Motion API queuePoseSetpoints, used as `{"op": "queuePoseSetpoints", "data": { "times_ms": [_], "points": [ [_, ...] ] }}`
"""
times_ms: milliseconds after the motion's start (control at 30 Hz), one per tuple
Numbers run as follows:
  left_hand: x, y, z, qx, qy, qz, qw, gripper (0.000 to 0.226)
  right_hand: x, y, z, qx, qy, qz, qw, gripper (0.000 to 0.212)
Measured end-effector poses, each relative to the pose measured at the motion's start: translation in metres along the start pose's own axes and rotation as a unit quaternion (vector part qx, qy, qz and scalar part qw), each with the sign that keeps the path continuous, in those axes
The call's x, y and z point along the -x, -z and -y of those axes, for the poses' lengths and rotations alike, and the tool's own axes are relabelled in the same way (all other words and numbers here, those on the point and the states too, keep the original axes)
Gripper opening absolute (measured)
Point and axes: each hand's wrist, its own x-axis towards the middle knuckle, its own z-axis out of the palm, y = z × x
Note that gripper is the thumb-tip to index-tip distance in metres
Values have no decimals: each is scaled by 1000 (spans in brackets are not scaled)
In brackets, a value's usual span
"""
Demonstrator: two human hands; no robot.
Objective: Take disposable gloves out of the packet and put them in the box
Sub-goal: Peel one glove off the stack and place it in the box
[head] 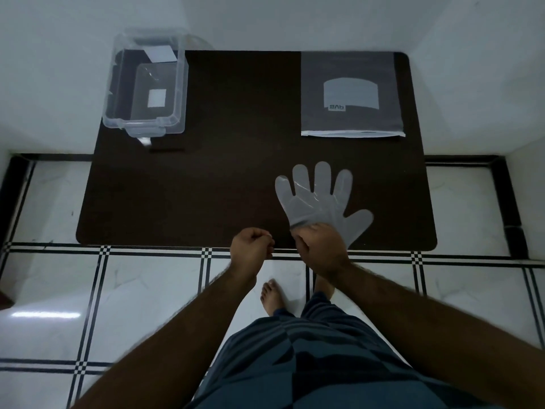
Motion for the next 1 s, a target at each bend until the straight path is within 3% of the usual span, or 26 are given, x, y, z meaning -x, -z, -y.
{"op": "queuePoseSetpoints", "data": {
  "times_ms": [133, 300, 533, 767, 1000],
  "points": [
    [0, -11, -1, 23, 21, 34, 999, 10, -5, 4, 5, -104, -95, -63, 988, 14],
    [-1, -29, -9, 64, 44, 63, 995, 6, -7, 10, 2, -190, -221, -72, 954, 19],
    [1, -49, -28, 119, 101, 84, 984, 22, -2, 19, 1, -276, -281, -54, 917, 22],
    [0, -57, -34, 149, 132, 67, 978, 16, 0, 22, -1, -408, -348, -49, 843, 15],
    [-4, -57, -28, 111, 116, 38, 986, 14, -2, 29, 0, -431, -397, -84, 806, 11]
  ]
}}
